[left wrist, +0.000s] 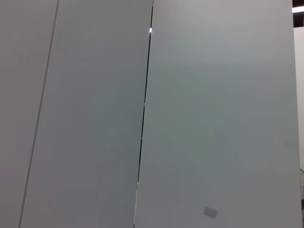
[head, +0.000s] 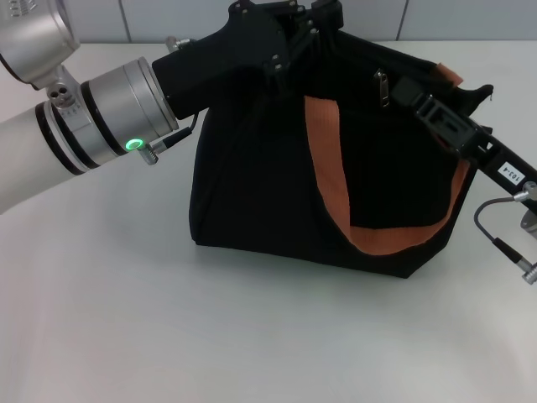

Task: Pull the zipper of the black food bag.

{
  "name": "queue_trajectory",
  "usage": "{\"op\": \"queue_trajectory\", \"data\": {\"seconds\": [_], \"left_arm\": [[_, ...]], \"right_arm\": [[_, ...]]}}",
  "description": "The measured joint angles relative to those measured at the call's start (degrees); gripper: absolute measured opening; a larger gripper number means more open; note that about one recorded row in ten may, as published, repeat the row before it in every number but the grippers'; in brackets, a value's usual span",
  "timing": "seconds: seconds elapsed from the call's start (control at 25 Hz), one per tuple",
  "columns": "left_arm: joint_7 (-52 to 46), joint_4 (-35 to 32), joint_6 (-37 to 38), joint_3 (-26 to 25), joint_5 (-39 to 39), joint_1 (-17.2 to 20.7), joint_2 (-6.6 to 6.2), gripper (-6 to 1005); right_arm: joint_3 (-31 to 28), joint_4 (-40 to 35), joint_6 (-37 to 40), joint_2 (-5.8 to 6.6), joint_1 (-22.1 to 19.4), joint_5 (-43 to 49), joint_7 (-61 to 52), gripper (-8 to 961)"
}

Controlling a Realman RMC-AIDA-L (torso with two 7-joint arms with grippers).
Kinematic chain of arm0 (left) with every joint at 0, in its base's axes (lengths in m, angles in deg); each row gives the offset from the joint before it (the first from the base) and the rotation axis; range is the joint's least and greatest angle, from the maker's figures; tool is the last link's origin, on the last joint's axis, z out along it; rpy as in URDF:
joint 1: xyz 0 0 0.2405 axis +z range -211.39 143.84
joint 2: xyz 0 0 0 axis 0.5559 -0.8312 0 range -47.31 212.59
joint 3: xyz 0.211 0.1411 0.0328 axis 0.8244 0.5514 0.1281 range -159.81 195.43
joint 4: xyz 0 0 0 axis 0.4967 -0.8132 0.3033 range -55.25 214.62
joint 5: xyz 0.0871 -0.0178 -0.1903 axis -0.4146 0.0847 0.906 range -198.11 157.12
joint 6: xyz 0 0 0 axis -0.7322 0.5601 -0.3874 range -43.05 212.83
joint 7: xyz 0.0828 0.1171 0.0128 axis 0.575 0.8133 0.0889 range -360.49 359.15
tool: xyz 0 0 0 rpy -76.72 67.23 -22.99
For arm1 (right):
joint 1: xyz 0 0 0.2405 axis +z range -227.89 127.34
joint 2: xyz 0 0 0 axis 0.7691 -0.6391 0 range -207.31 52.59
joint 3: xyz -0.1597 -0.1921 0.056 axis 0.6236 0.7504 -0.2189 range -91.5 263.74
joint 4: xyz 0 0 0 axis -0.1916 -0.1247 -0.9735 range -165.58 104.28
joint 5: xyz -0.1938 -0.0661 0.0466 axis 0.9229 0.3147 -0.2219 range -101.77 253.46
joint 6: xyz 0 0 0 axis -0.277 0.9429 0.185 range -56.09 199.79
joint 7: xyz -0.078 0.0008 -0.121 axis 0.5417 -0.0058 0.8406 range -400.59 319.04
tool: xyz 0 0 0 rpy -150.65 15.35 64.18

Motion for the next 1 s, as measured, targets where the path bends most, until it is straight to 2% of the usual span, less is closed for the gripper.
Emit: {"op": "queue_trajectory", "data": {"seconds": [0.12,0.2,0.24,0.28,0.4,0.44,0.48,0.56,0.64,0.68,0.84,1.0], "left_arm": [[-0.04,0.00,0.00,0.09,0.00,-0.04,0.00,24],[-0.02,0.00,-0.02,0.17,0.01,-0.09,0.01,24],[-0.01,0.00,-0.11,0.19,0.02,-0.09,0.00,24],[-0.01,0.00,-0.11,0.19,0.02,-0.09,0.00,24],[0.01,-0.01,-0.31,0.20,0.09,0.11,0.00,24],[0.04,-0.01,-0.35,0.19,0.15,0.23,0.01,24],[0.04,-0.01,-0.35,0.19,0.15,0.23,0.01,24],[0.11,0.00,-0.12,0.25,0.21,0.39,0.01,24],[0.12,0.00,0.27,0.35,0.21,0.38,0.00,24],[0.13,0.00,0.48,0.41,0.21,0.28,0.00,24],[0.13,0.00,0.74,0.52,0.22,-0.03,0.00,24],[0.13,-0.02,0.80,1.52,1.42,-0.09,0.00,24]], "right_arm": [[0.12,-0.09,0.90,0.08,0.21,0.00,-0.13,261],[0.27,-0.95,5.05,0.15,-0.16,0.09,0.10,261],[0.07,-2.59,9.74,0.18,-1.32,0.01,0.53,261],[0.07,-2.59,9.74,0.18,-1.32,0.01,0.53,261],[-0.41,-8.04,17.58,0.24,-3.55,-0.99,0.84,261],[-0.17,-13.13,21.07,0.30,-4.07,-1.61,0.82,261],[-0.17,-13.13,21.07,0.30,-4.07,-1.61,0.82,261],[1.19,-20.36,23.65,0.22,-4.09,-1.75,0.79,261],[3.61,-26.54,24.15,0.04,-3.89,-1.83,0.72,261],[3.61,-26.54,24.15,0.04,-3.89,-1.83,0.72,261],[4.88,-34.20,22.81,0.04,-1.87,-2.02,-0.35,260],[5.77,-35.97,18.94,0.20,-0.04,-2.44,-4.95,260]]}}
